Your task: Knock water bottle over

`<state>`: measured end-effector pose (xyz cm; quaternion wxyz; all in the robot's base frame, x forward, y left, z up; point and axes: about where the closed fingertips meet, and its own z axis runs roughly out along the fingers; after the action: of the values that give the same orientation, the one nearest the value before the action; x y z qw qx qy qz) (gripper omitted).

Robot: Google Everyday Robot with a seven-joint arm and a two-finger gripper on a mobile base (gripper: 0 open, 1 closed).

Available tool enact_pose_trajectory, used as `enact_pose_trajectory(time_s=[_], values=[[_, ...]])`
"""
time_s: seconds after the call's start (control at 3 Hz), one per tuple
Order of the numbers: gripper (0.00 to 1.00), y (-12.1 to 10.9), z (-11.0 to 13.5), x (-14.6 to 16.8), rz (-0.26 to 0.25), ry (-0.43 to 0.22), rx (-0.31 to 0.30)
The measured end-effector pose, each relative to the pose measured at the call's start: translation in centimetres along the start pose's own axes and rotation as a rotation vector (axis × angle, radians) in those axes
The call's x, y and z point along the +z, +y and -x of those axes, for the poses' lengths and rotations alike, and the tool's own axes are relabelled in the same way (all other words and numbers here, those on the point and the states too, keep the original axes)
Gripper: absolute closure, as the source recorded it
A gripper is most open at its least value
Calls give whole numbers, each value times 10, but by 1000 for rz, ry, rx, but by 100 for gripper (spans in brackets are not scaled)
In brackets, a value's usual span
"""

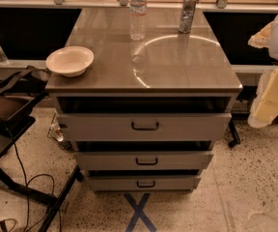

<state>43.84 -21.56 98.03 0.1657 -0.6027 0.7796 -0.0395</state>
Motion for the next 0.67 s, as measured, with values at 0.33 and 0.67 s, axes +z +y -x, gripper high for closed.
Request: enact_pose_trajectory(time_s=[0.33, 0.67], values=[[0, 0, 0, 0, 0, 0, 0], [0, -14, 4, 4, -49, -44, 20]])
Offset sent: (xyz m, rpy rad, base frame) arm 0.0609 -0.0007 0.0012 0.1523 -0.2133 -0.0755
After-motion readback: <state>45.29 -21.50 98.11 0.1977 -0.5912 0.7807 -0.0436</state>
